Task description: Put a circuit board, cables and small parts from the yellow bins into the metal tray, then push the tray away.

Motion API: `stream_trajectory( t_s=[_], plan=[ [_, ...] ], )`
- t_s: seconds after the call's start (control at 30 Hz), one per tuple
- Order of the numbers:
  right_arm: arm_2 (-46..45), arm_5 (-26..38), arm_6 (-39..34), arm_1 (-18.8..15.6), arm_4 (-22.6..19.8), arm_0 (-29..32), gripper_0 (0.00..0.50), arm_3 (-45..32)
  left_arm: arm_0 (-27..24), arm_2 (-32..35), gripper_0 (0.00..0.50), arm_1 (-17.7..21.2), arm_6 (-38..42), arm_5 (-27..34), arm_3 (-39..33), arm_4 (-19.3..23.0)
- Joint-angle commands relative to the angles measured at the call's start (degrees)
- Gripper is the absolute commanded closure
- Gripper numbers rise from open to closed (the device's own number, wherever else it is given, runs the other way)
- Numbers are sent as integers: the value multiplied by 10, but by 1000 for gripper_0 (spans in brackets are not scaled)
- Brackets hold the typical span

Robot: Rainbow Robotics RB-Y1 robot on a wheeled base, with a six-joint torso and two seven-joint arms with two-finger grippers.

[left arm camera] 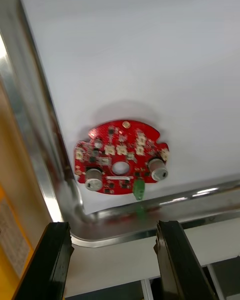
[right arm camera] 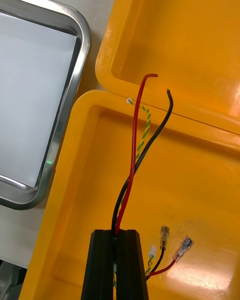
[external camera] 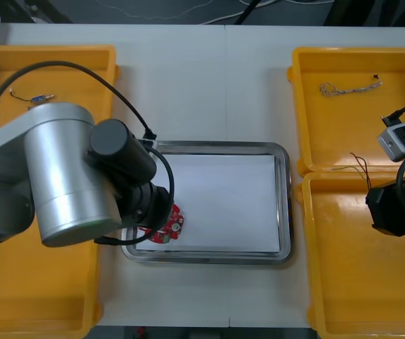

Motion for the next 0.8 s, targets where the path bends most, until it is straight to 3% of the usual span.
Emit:
stream_trajectory(
  t_s=[0.03, 0.3, 0.6, 0.8],
  plan=[
    [6, 2, 28, -5, -29, -8, 500, -13, -3, 89, 0, 35, -32, 35, -10, 34],
    [88, 2, 23, -29, -37, -67, 500, -14, -3, 193, 0, 62, -106, 67, 34, 73],
    [234, 2, 27, -43, 2, -156, 500, -14, -3, 277, 0, 77, -190, 70, 130, 72],
    [319, 2, 28, -44, 24, -203, 500, -14, -3, 319, 0, 78, -186, 67, 182, 53]
  ],
)
